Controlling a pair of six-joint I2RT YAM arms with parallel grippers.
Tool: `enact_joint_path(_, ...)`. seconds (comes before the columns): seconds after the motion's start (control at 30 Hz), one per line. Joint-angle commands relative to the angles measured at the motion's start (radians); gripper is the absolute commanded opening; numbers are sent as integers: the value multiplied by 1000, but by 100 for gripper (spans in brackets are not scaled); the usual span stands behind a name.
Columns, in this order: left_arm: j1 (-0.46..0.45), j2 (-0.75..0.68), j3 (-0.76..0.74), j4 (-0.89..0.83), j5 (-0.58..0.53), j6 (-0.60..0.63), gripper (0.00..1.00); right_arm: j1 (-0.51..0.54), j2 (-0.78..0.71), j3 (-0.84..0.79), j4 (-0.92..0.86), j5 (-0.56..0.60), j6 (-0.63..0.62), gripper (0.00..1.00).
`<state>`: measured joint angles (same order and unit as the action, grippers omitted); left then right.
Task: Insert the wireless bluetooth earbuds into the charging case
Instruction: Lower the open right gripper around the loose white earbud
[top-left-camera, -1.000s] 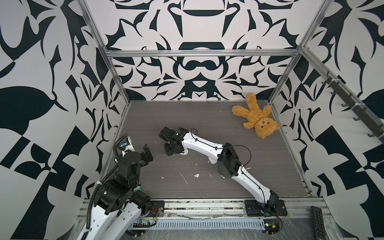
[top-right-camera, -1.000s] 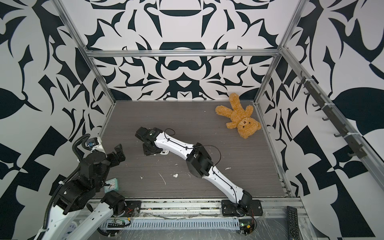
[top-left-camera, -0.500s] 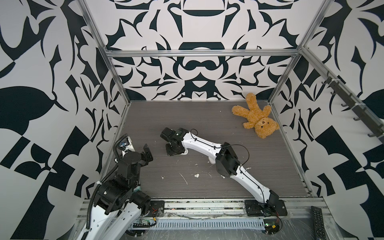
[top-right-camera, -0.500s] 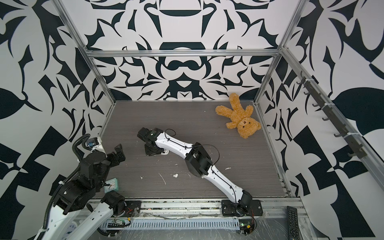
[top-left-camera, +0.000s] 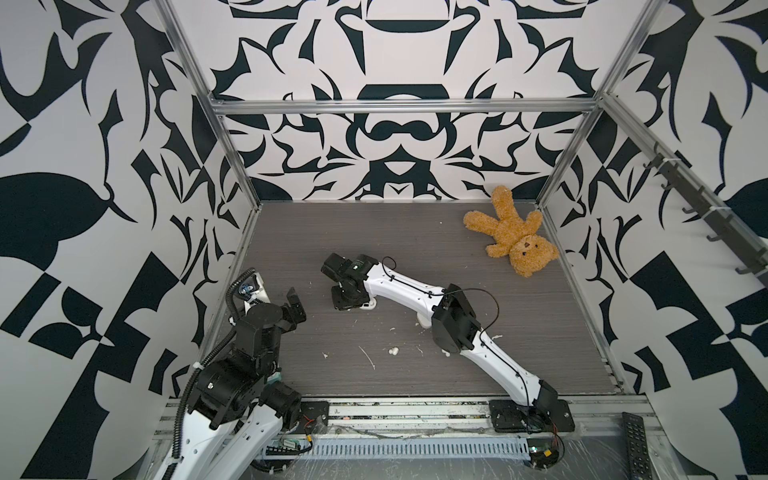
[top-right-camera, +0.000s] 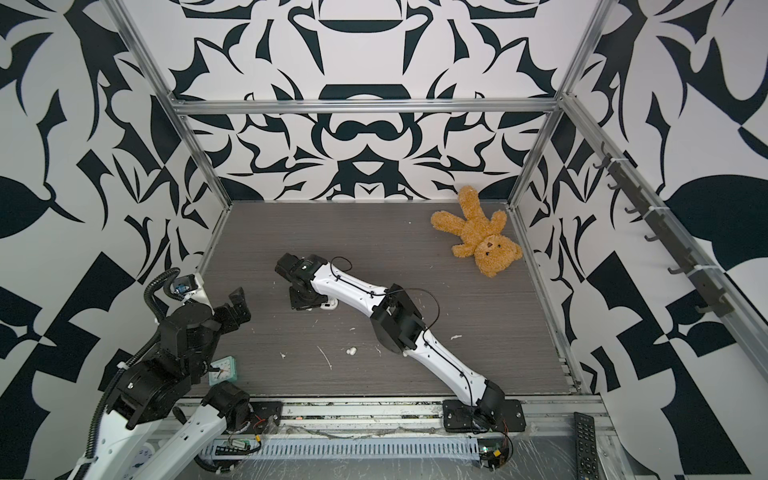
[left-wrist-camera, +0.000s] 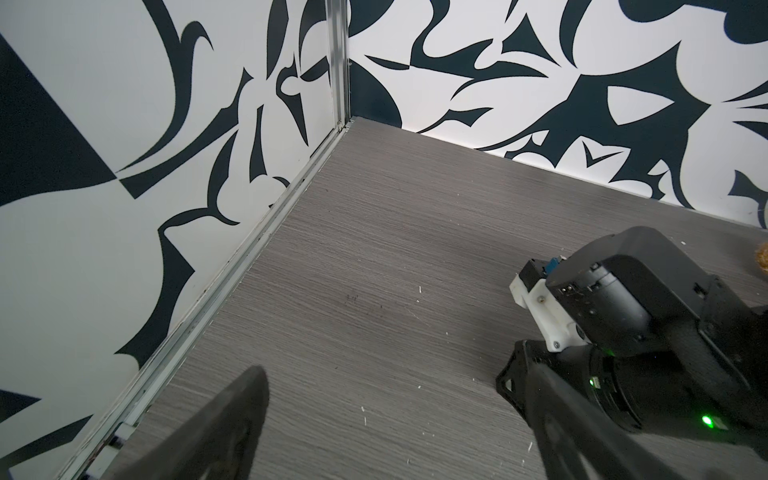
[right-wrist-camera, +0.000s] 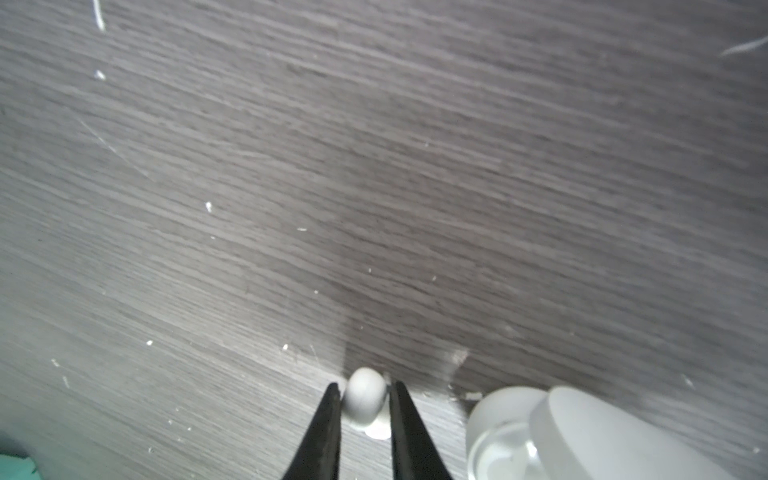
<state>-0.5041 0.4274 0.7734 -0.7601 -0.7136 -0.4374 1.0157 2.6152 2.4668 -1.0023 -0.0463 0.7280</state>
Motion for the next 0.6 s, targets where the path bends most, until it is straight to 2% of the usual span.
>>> enact_joint_path(0.0, 3, 1, -22, 5, 1, -1, 99, -2, 3, 13, -13, -7, -4, 29)
enact_joint_path(0.47, 3, 1, -22, 5, 1, -1, 99, 0, -14, -40, 16, -48, 1, 22)
enact_joint_path(0.57, 3, 1, -22, 5, 1, -1, 99, 0, -23, -55, 17, -59, 5, 16)
